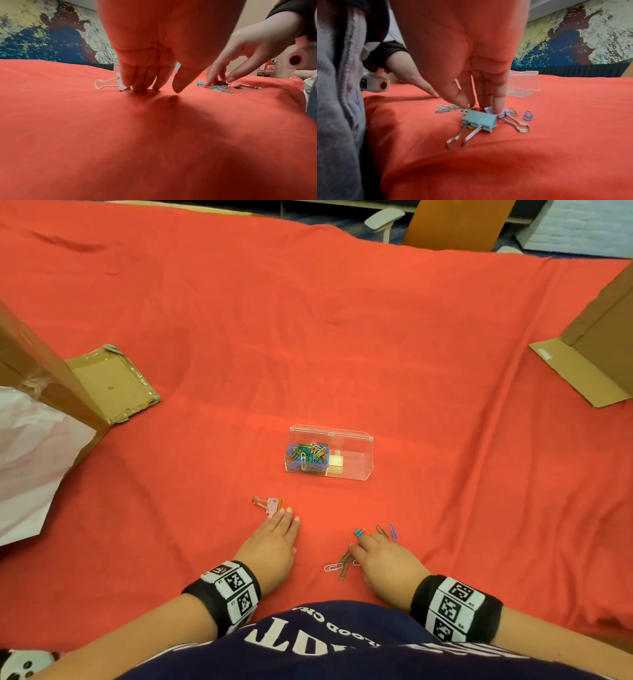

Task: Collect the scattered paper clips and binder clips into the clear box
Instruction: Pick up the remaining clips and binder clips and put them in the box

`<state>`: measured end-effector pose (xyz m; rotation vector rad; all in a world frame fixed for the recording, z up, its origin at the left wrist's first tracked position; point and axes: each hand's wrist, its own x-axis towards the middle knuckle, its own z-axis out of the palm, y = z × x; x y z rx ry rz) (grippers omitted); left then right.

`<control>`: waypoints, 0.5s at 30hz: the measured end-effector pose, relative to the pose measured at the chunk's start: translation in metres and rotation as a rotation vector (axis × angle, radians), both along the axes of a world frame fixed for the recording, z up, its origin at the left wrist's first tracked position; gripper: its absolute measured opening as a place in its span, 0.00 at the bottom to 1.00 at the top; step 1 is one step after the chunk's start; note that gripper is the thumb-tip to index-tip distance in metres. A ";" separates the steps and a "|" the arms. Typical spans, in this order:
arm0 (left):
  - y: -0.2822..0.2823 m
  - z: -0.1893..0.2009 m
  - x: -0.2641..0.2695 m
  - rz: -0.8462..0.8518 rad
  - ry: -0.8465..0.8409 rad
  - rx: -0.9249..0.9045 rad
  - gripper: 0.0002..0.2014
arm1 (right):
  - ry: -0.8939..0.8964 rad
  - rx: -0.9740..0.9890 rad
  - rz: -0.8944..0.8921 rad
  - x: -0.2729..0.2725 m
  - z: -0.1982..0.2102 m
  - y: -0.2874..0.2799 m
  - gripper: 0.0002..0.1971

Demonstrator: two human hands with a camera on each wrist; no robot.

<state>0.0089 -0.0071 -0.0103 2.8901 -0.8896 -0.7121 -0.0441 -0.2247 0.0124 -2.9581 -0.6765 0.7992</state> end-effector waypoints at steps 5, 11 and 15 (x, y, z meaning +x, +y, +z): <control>-0.006 0.002 -0.009 -0.098 0.045 -0.129 0.25 | -0.060 0.051 0.057 -0.005 -0.007 0.002 0.17; -0.012 0.005 -0.011 0.005 0.136 -0.285 0.25 | -0.196 0.082 -0.088 -0.001 -0.004 -0.003 0.09; -0.029 0.005 -0.010 0.161 0.134 -0.261 0.36 | -0.167 0.094 -0.485 0.013 0.001 -0.025 0.12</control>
